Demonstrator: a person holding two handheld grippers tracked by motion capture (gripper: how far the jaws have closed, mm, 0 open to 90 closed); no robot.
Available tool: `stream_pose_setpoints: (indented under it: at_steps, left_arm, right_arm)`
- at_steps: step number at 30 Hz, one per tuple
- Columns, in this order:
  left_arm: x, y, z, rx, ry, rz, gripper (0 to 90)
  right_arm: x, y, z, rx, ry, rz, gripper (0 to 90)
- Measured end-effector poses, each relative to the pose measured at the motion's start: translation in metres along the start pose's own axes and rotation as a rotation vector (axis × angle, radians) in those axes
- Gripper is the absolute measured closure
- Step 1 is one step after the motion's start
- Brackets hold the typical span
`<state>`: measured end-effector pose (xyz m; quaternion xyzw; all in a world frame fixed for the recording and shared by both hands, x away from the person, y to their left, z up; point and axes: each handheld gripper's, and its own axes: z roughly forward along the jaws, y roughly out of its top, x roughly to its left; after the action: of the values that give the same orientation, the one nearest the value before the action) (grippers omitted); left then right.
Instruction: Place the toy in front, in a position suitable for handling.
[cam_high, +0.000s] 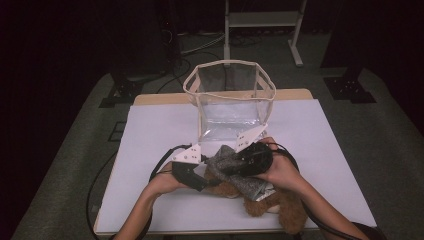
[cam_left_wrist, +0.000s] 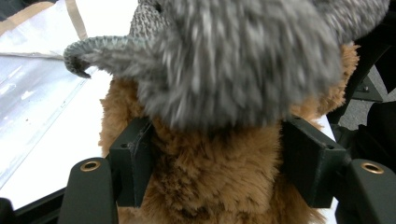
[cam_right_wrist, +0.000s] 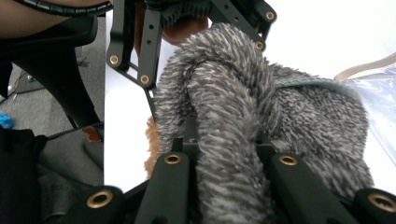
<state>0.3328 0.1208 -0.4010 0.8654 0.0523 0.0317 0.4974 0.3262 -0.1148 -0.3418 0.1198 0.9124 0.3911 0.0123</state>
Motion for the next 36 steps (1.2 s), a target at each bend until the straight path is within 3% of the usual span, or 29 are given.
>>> stream_pose_setpoints:
  at_steps: [3, 5, 8, 10, 14, 16, 21, 25, 31, 34, 36]
  left_arm:
    - [-0.002, -0.001, -0.001, 0.006, 0.0, 0.008, 32.2]
    - [-0.003, 0.0, -0.002, 0.016, -0.001, 0.02, 32.2]
    - [-0.003, 0.002, -0.003, 0.019, 0.003, 0.031, 31.2]
    - [-0.001, 0.003, -0.007, 0.011, 0.018, 0.026, 27.8]
    - [0.001, 0.006, -0.015, -0.005, 0.041, 0.021, 27.2]
    - [0.001, 0.003, -0.014, -0.003, 0.027, 0.013, 34.3]
    - [0.0, 0.0, -0.008, -0.008, 0.001, -0.002, 35.7]
    - [-0.005, 0.0, -0.006, 0.009, -0.009, 0.024, 36.5]
    - [-0.007, -0.004, -0.009, 0.02, -0.014, 0.02, 36.3]
    - [-0.009, -0.004, -0.009, 0.028, -0.012, 0.029, 36.3]
    - [-0.009, -0.004, -0.01, 0.034, -0.018, 0.031, 36.0]
  right_arm:
    - [-0.006, -0.005, -0.007, 0.011, -0.022, 0.009, 75.2]
    - [-0.014, -0.012, -0.018, 0.037, -0.064, 0.033, 74.9]
    - [-0.029, -0.032, -0.039, 0.037, -0.095, 0.104, 74.5]
    - [-0.028, -0.04, -0.045, 0.029, -0.079, 0.124, 74.5]
    - [-0.019, -0.047, -0.045, 0.026, -0.075, 0.121, 74.6]
    - [-0.013, -0.044, -0.045, 0.02, -0.061, 0.109, 74.6]
    - [-0.011, -0.026, -0.035, 0.038, -0.041, 0.062, 74.6]
    - [-0.013, 0.0, -0.006, 0.038, 0.007, 0.022, 74.7]
    - [-0.016, 0.011, 0.012, 0.014, 0.046, 0.035, 74.6]
    - [-0.018, 0.006, 0.004, 0.019, 0.042, 0.042, 74.6]
    - [-0.018, -0.008, -0.014, 0.045, 0.001, 0.049, 74.5]
